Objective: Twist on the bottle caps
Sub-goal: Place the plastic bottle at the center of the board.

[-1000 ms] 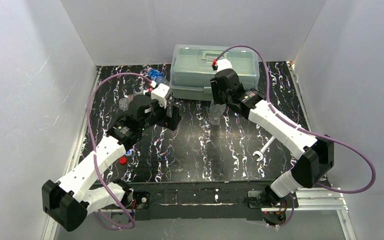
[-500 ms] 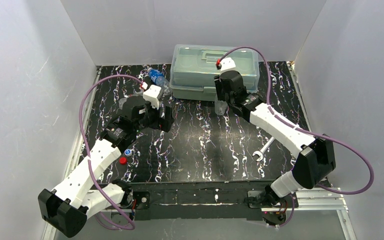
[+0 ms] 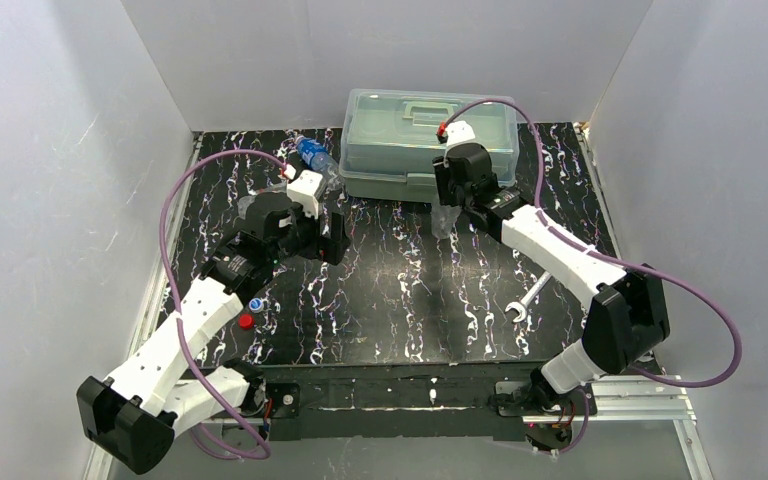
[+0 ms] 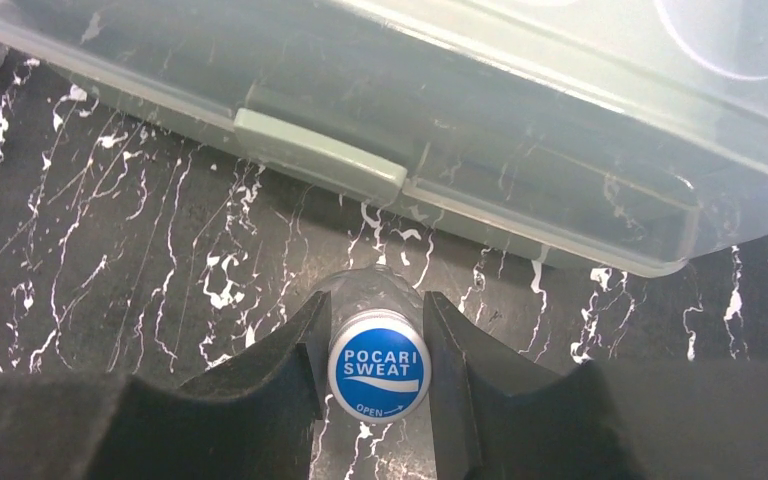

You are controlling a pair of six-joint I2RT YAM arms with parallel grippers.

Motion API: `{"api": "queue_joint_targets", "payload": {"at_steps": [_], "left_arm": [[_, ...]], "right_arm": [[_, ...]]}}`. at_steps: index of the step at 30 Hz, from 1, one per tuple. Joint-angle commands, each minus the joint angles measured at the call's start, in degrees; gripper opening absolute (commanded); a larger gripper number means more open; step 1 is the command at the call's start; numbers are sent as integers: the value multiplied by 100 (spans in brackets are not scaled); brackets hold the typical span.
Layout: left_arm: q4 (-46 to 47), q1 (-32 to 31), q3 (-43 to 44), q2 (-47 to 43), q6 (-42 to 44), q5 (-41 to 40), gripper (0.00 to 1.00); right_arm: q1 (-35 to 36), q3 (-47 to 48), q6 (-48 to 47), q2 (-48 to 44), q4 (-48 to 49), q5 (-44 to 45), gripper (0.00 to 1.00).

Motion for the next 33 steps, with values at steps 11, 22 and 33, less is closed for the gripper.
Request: {"api": "queue_joint_targets", "payload": {"at_steps": [11,22,33], "left_arm": [[39,32,138,119,-128,293,98],[101,31,102,198,-146,395,98],[113,32,102,238,-138,427,98]], "right_arm": [[-64,-60,108,148,153,-144,48],[-80,-25,184,195,135,-145,66],[-125,50,173,175,65,-66,75]]}}
